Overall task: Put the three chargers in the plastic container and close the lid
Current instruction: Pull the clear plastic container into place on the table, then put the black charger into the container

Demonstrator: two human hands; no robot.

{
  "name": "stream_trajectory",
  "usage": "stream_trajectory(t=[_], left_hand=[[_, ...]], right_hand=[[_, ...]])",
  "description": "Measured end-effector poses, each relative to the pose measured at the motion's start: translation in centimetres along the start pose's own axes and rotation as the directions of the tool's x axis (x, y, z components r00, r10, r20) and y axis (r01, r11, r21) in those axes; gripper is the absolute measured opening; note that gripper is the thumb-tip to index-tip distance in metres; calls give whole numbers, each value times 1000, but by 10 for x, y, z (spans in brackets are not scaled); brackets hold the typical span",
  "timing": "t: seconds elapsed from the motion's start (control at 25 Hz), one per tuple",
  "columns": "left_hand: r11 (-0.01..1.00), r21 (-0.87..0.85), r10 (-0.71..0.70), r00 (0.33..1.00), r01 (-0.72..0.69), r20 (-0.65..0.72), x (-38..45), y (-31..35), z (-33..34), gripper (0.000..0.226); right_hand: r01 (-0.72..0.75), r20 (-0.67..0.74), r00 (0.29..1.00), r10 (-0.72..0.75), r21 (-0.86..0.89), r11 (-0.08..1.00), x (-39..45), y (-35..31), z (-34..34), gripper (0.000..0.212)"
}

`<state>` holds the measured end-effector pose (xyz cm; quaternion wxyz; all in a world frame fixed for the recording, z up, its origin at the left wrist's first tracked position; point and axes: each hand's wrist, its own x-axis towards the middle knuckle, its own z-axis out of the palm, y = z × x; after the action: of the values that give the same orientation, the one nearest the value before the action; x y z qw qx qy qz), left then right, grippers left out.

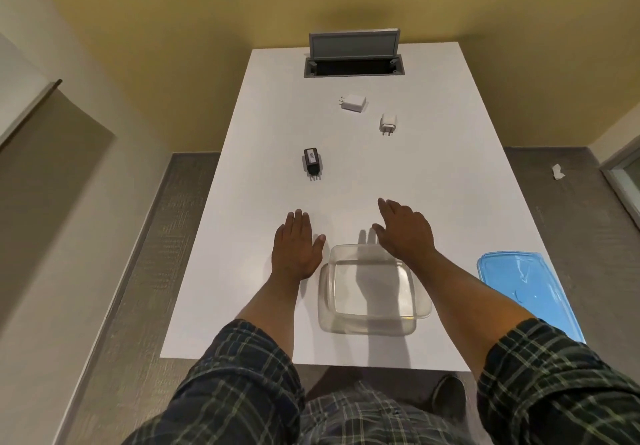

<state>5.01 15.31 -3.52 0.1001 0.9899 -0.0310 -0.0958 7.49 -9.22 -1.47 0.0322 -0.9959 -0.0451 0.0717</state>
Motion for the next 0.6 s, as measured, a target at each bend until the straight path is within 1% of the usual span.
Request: stream_trajectory(t=[0.08,0.2,0.4,0.6], left_hand=[[1000,-26,3,999,-2,35,12,-5,3,72],[998,-70,10,991,0,134,27,-13,11,75],[998,-38,52,988,-47,148,45,-25,29,77],[998,-63,14,978,-1,207,67,-40,41,77]], right_hand=[[31,26,999,-30,-28,999,16,-7,1,62],[50,54,997,-47,-40,998,40,-17,5,59],[55,84,995,-55,1,998,75,-40,14,59],[58,115,991,-62,41,998,108,-65,26,64]])
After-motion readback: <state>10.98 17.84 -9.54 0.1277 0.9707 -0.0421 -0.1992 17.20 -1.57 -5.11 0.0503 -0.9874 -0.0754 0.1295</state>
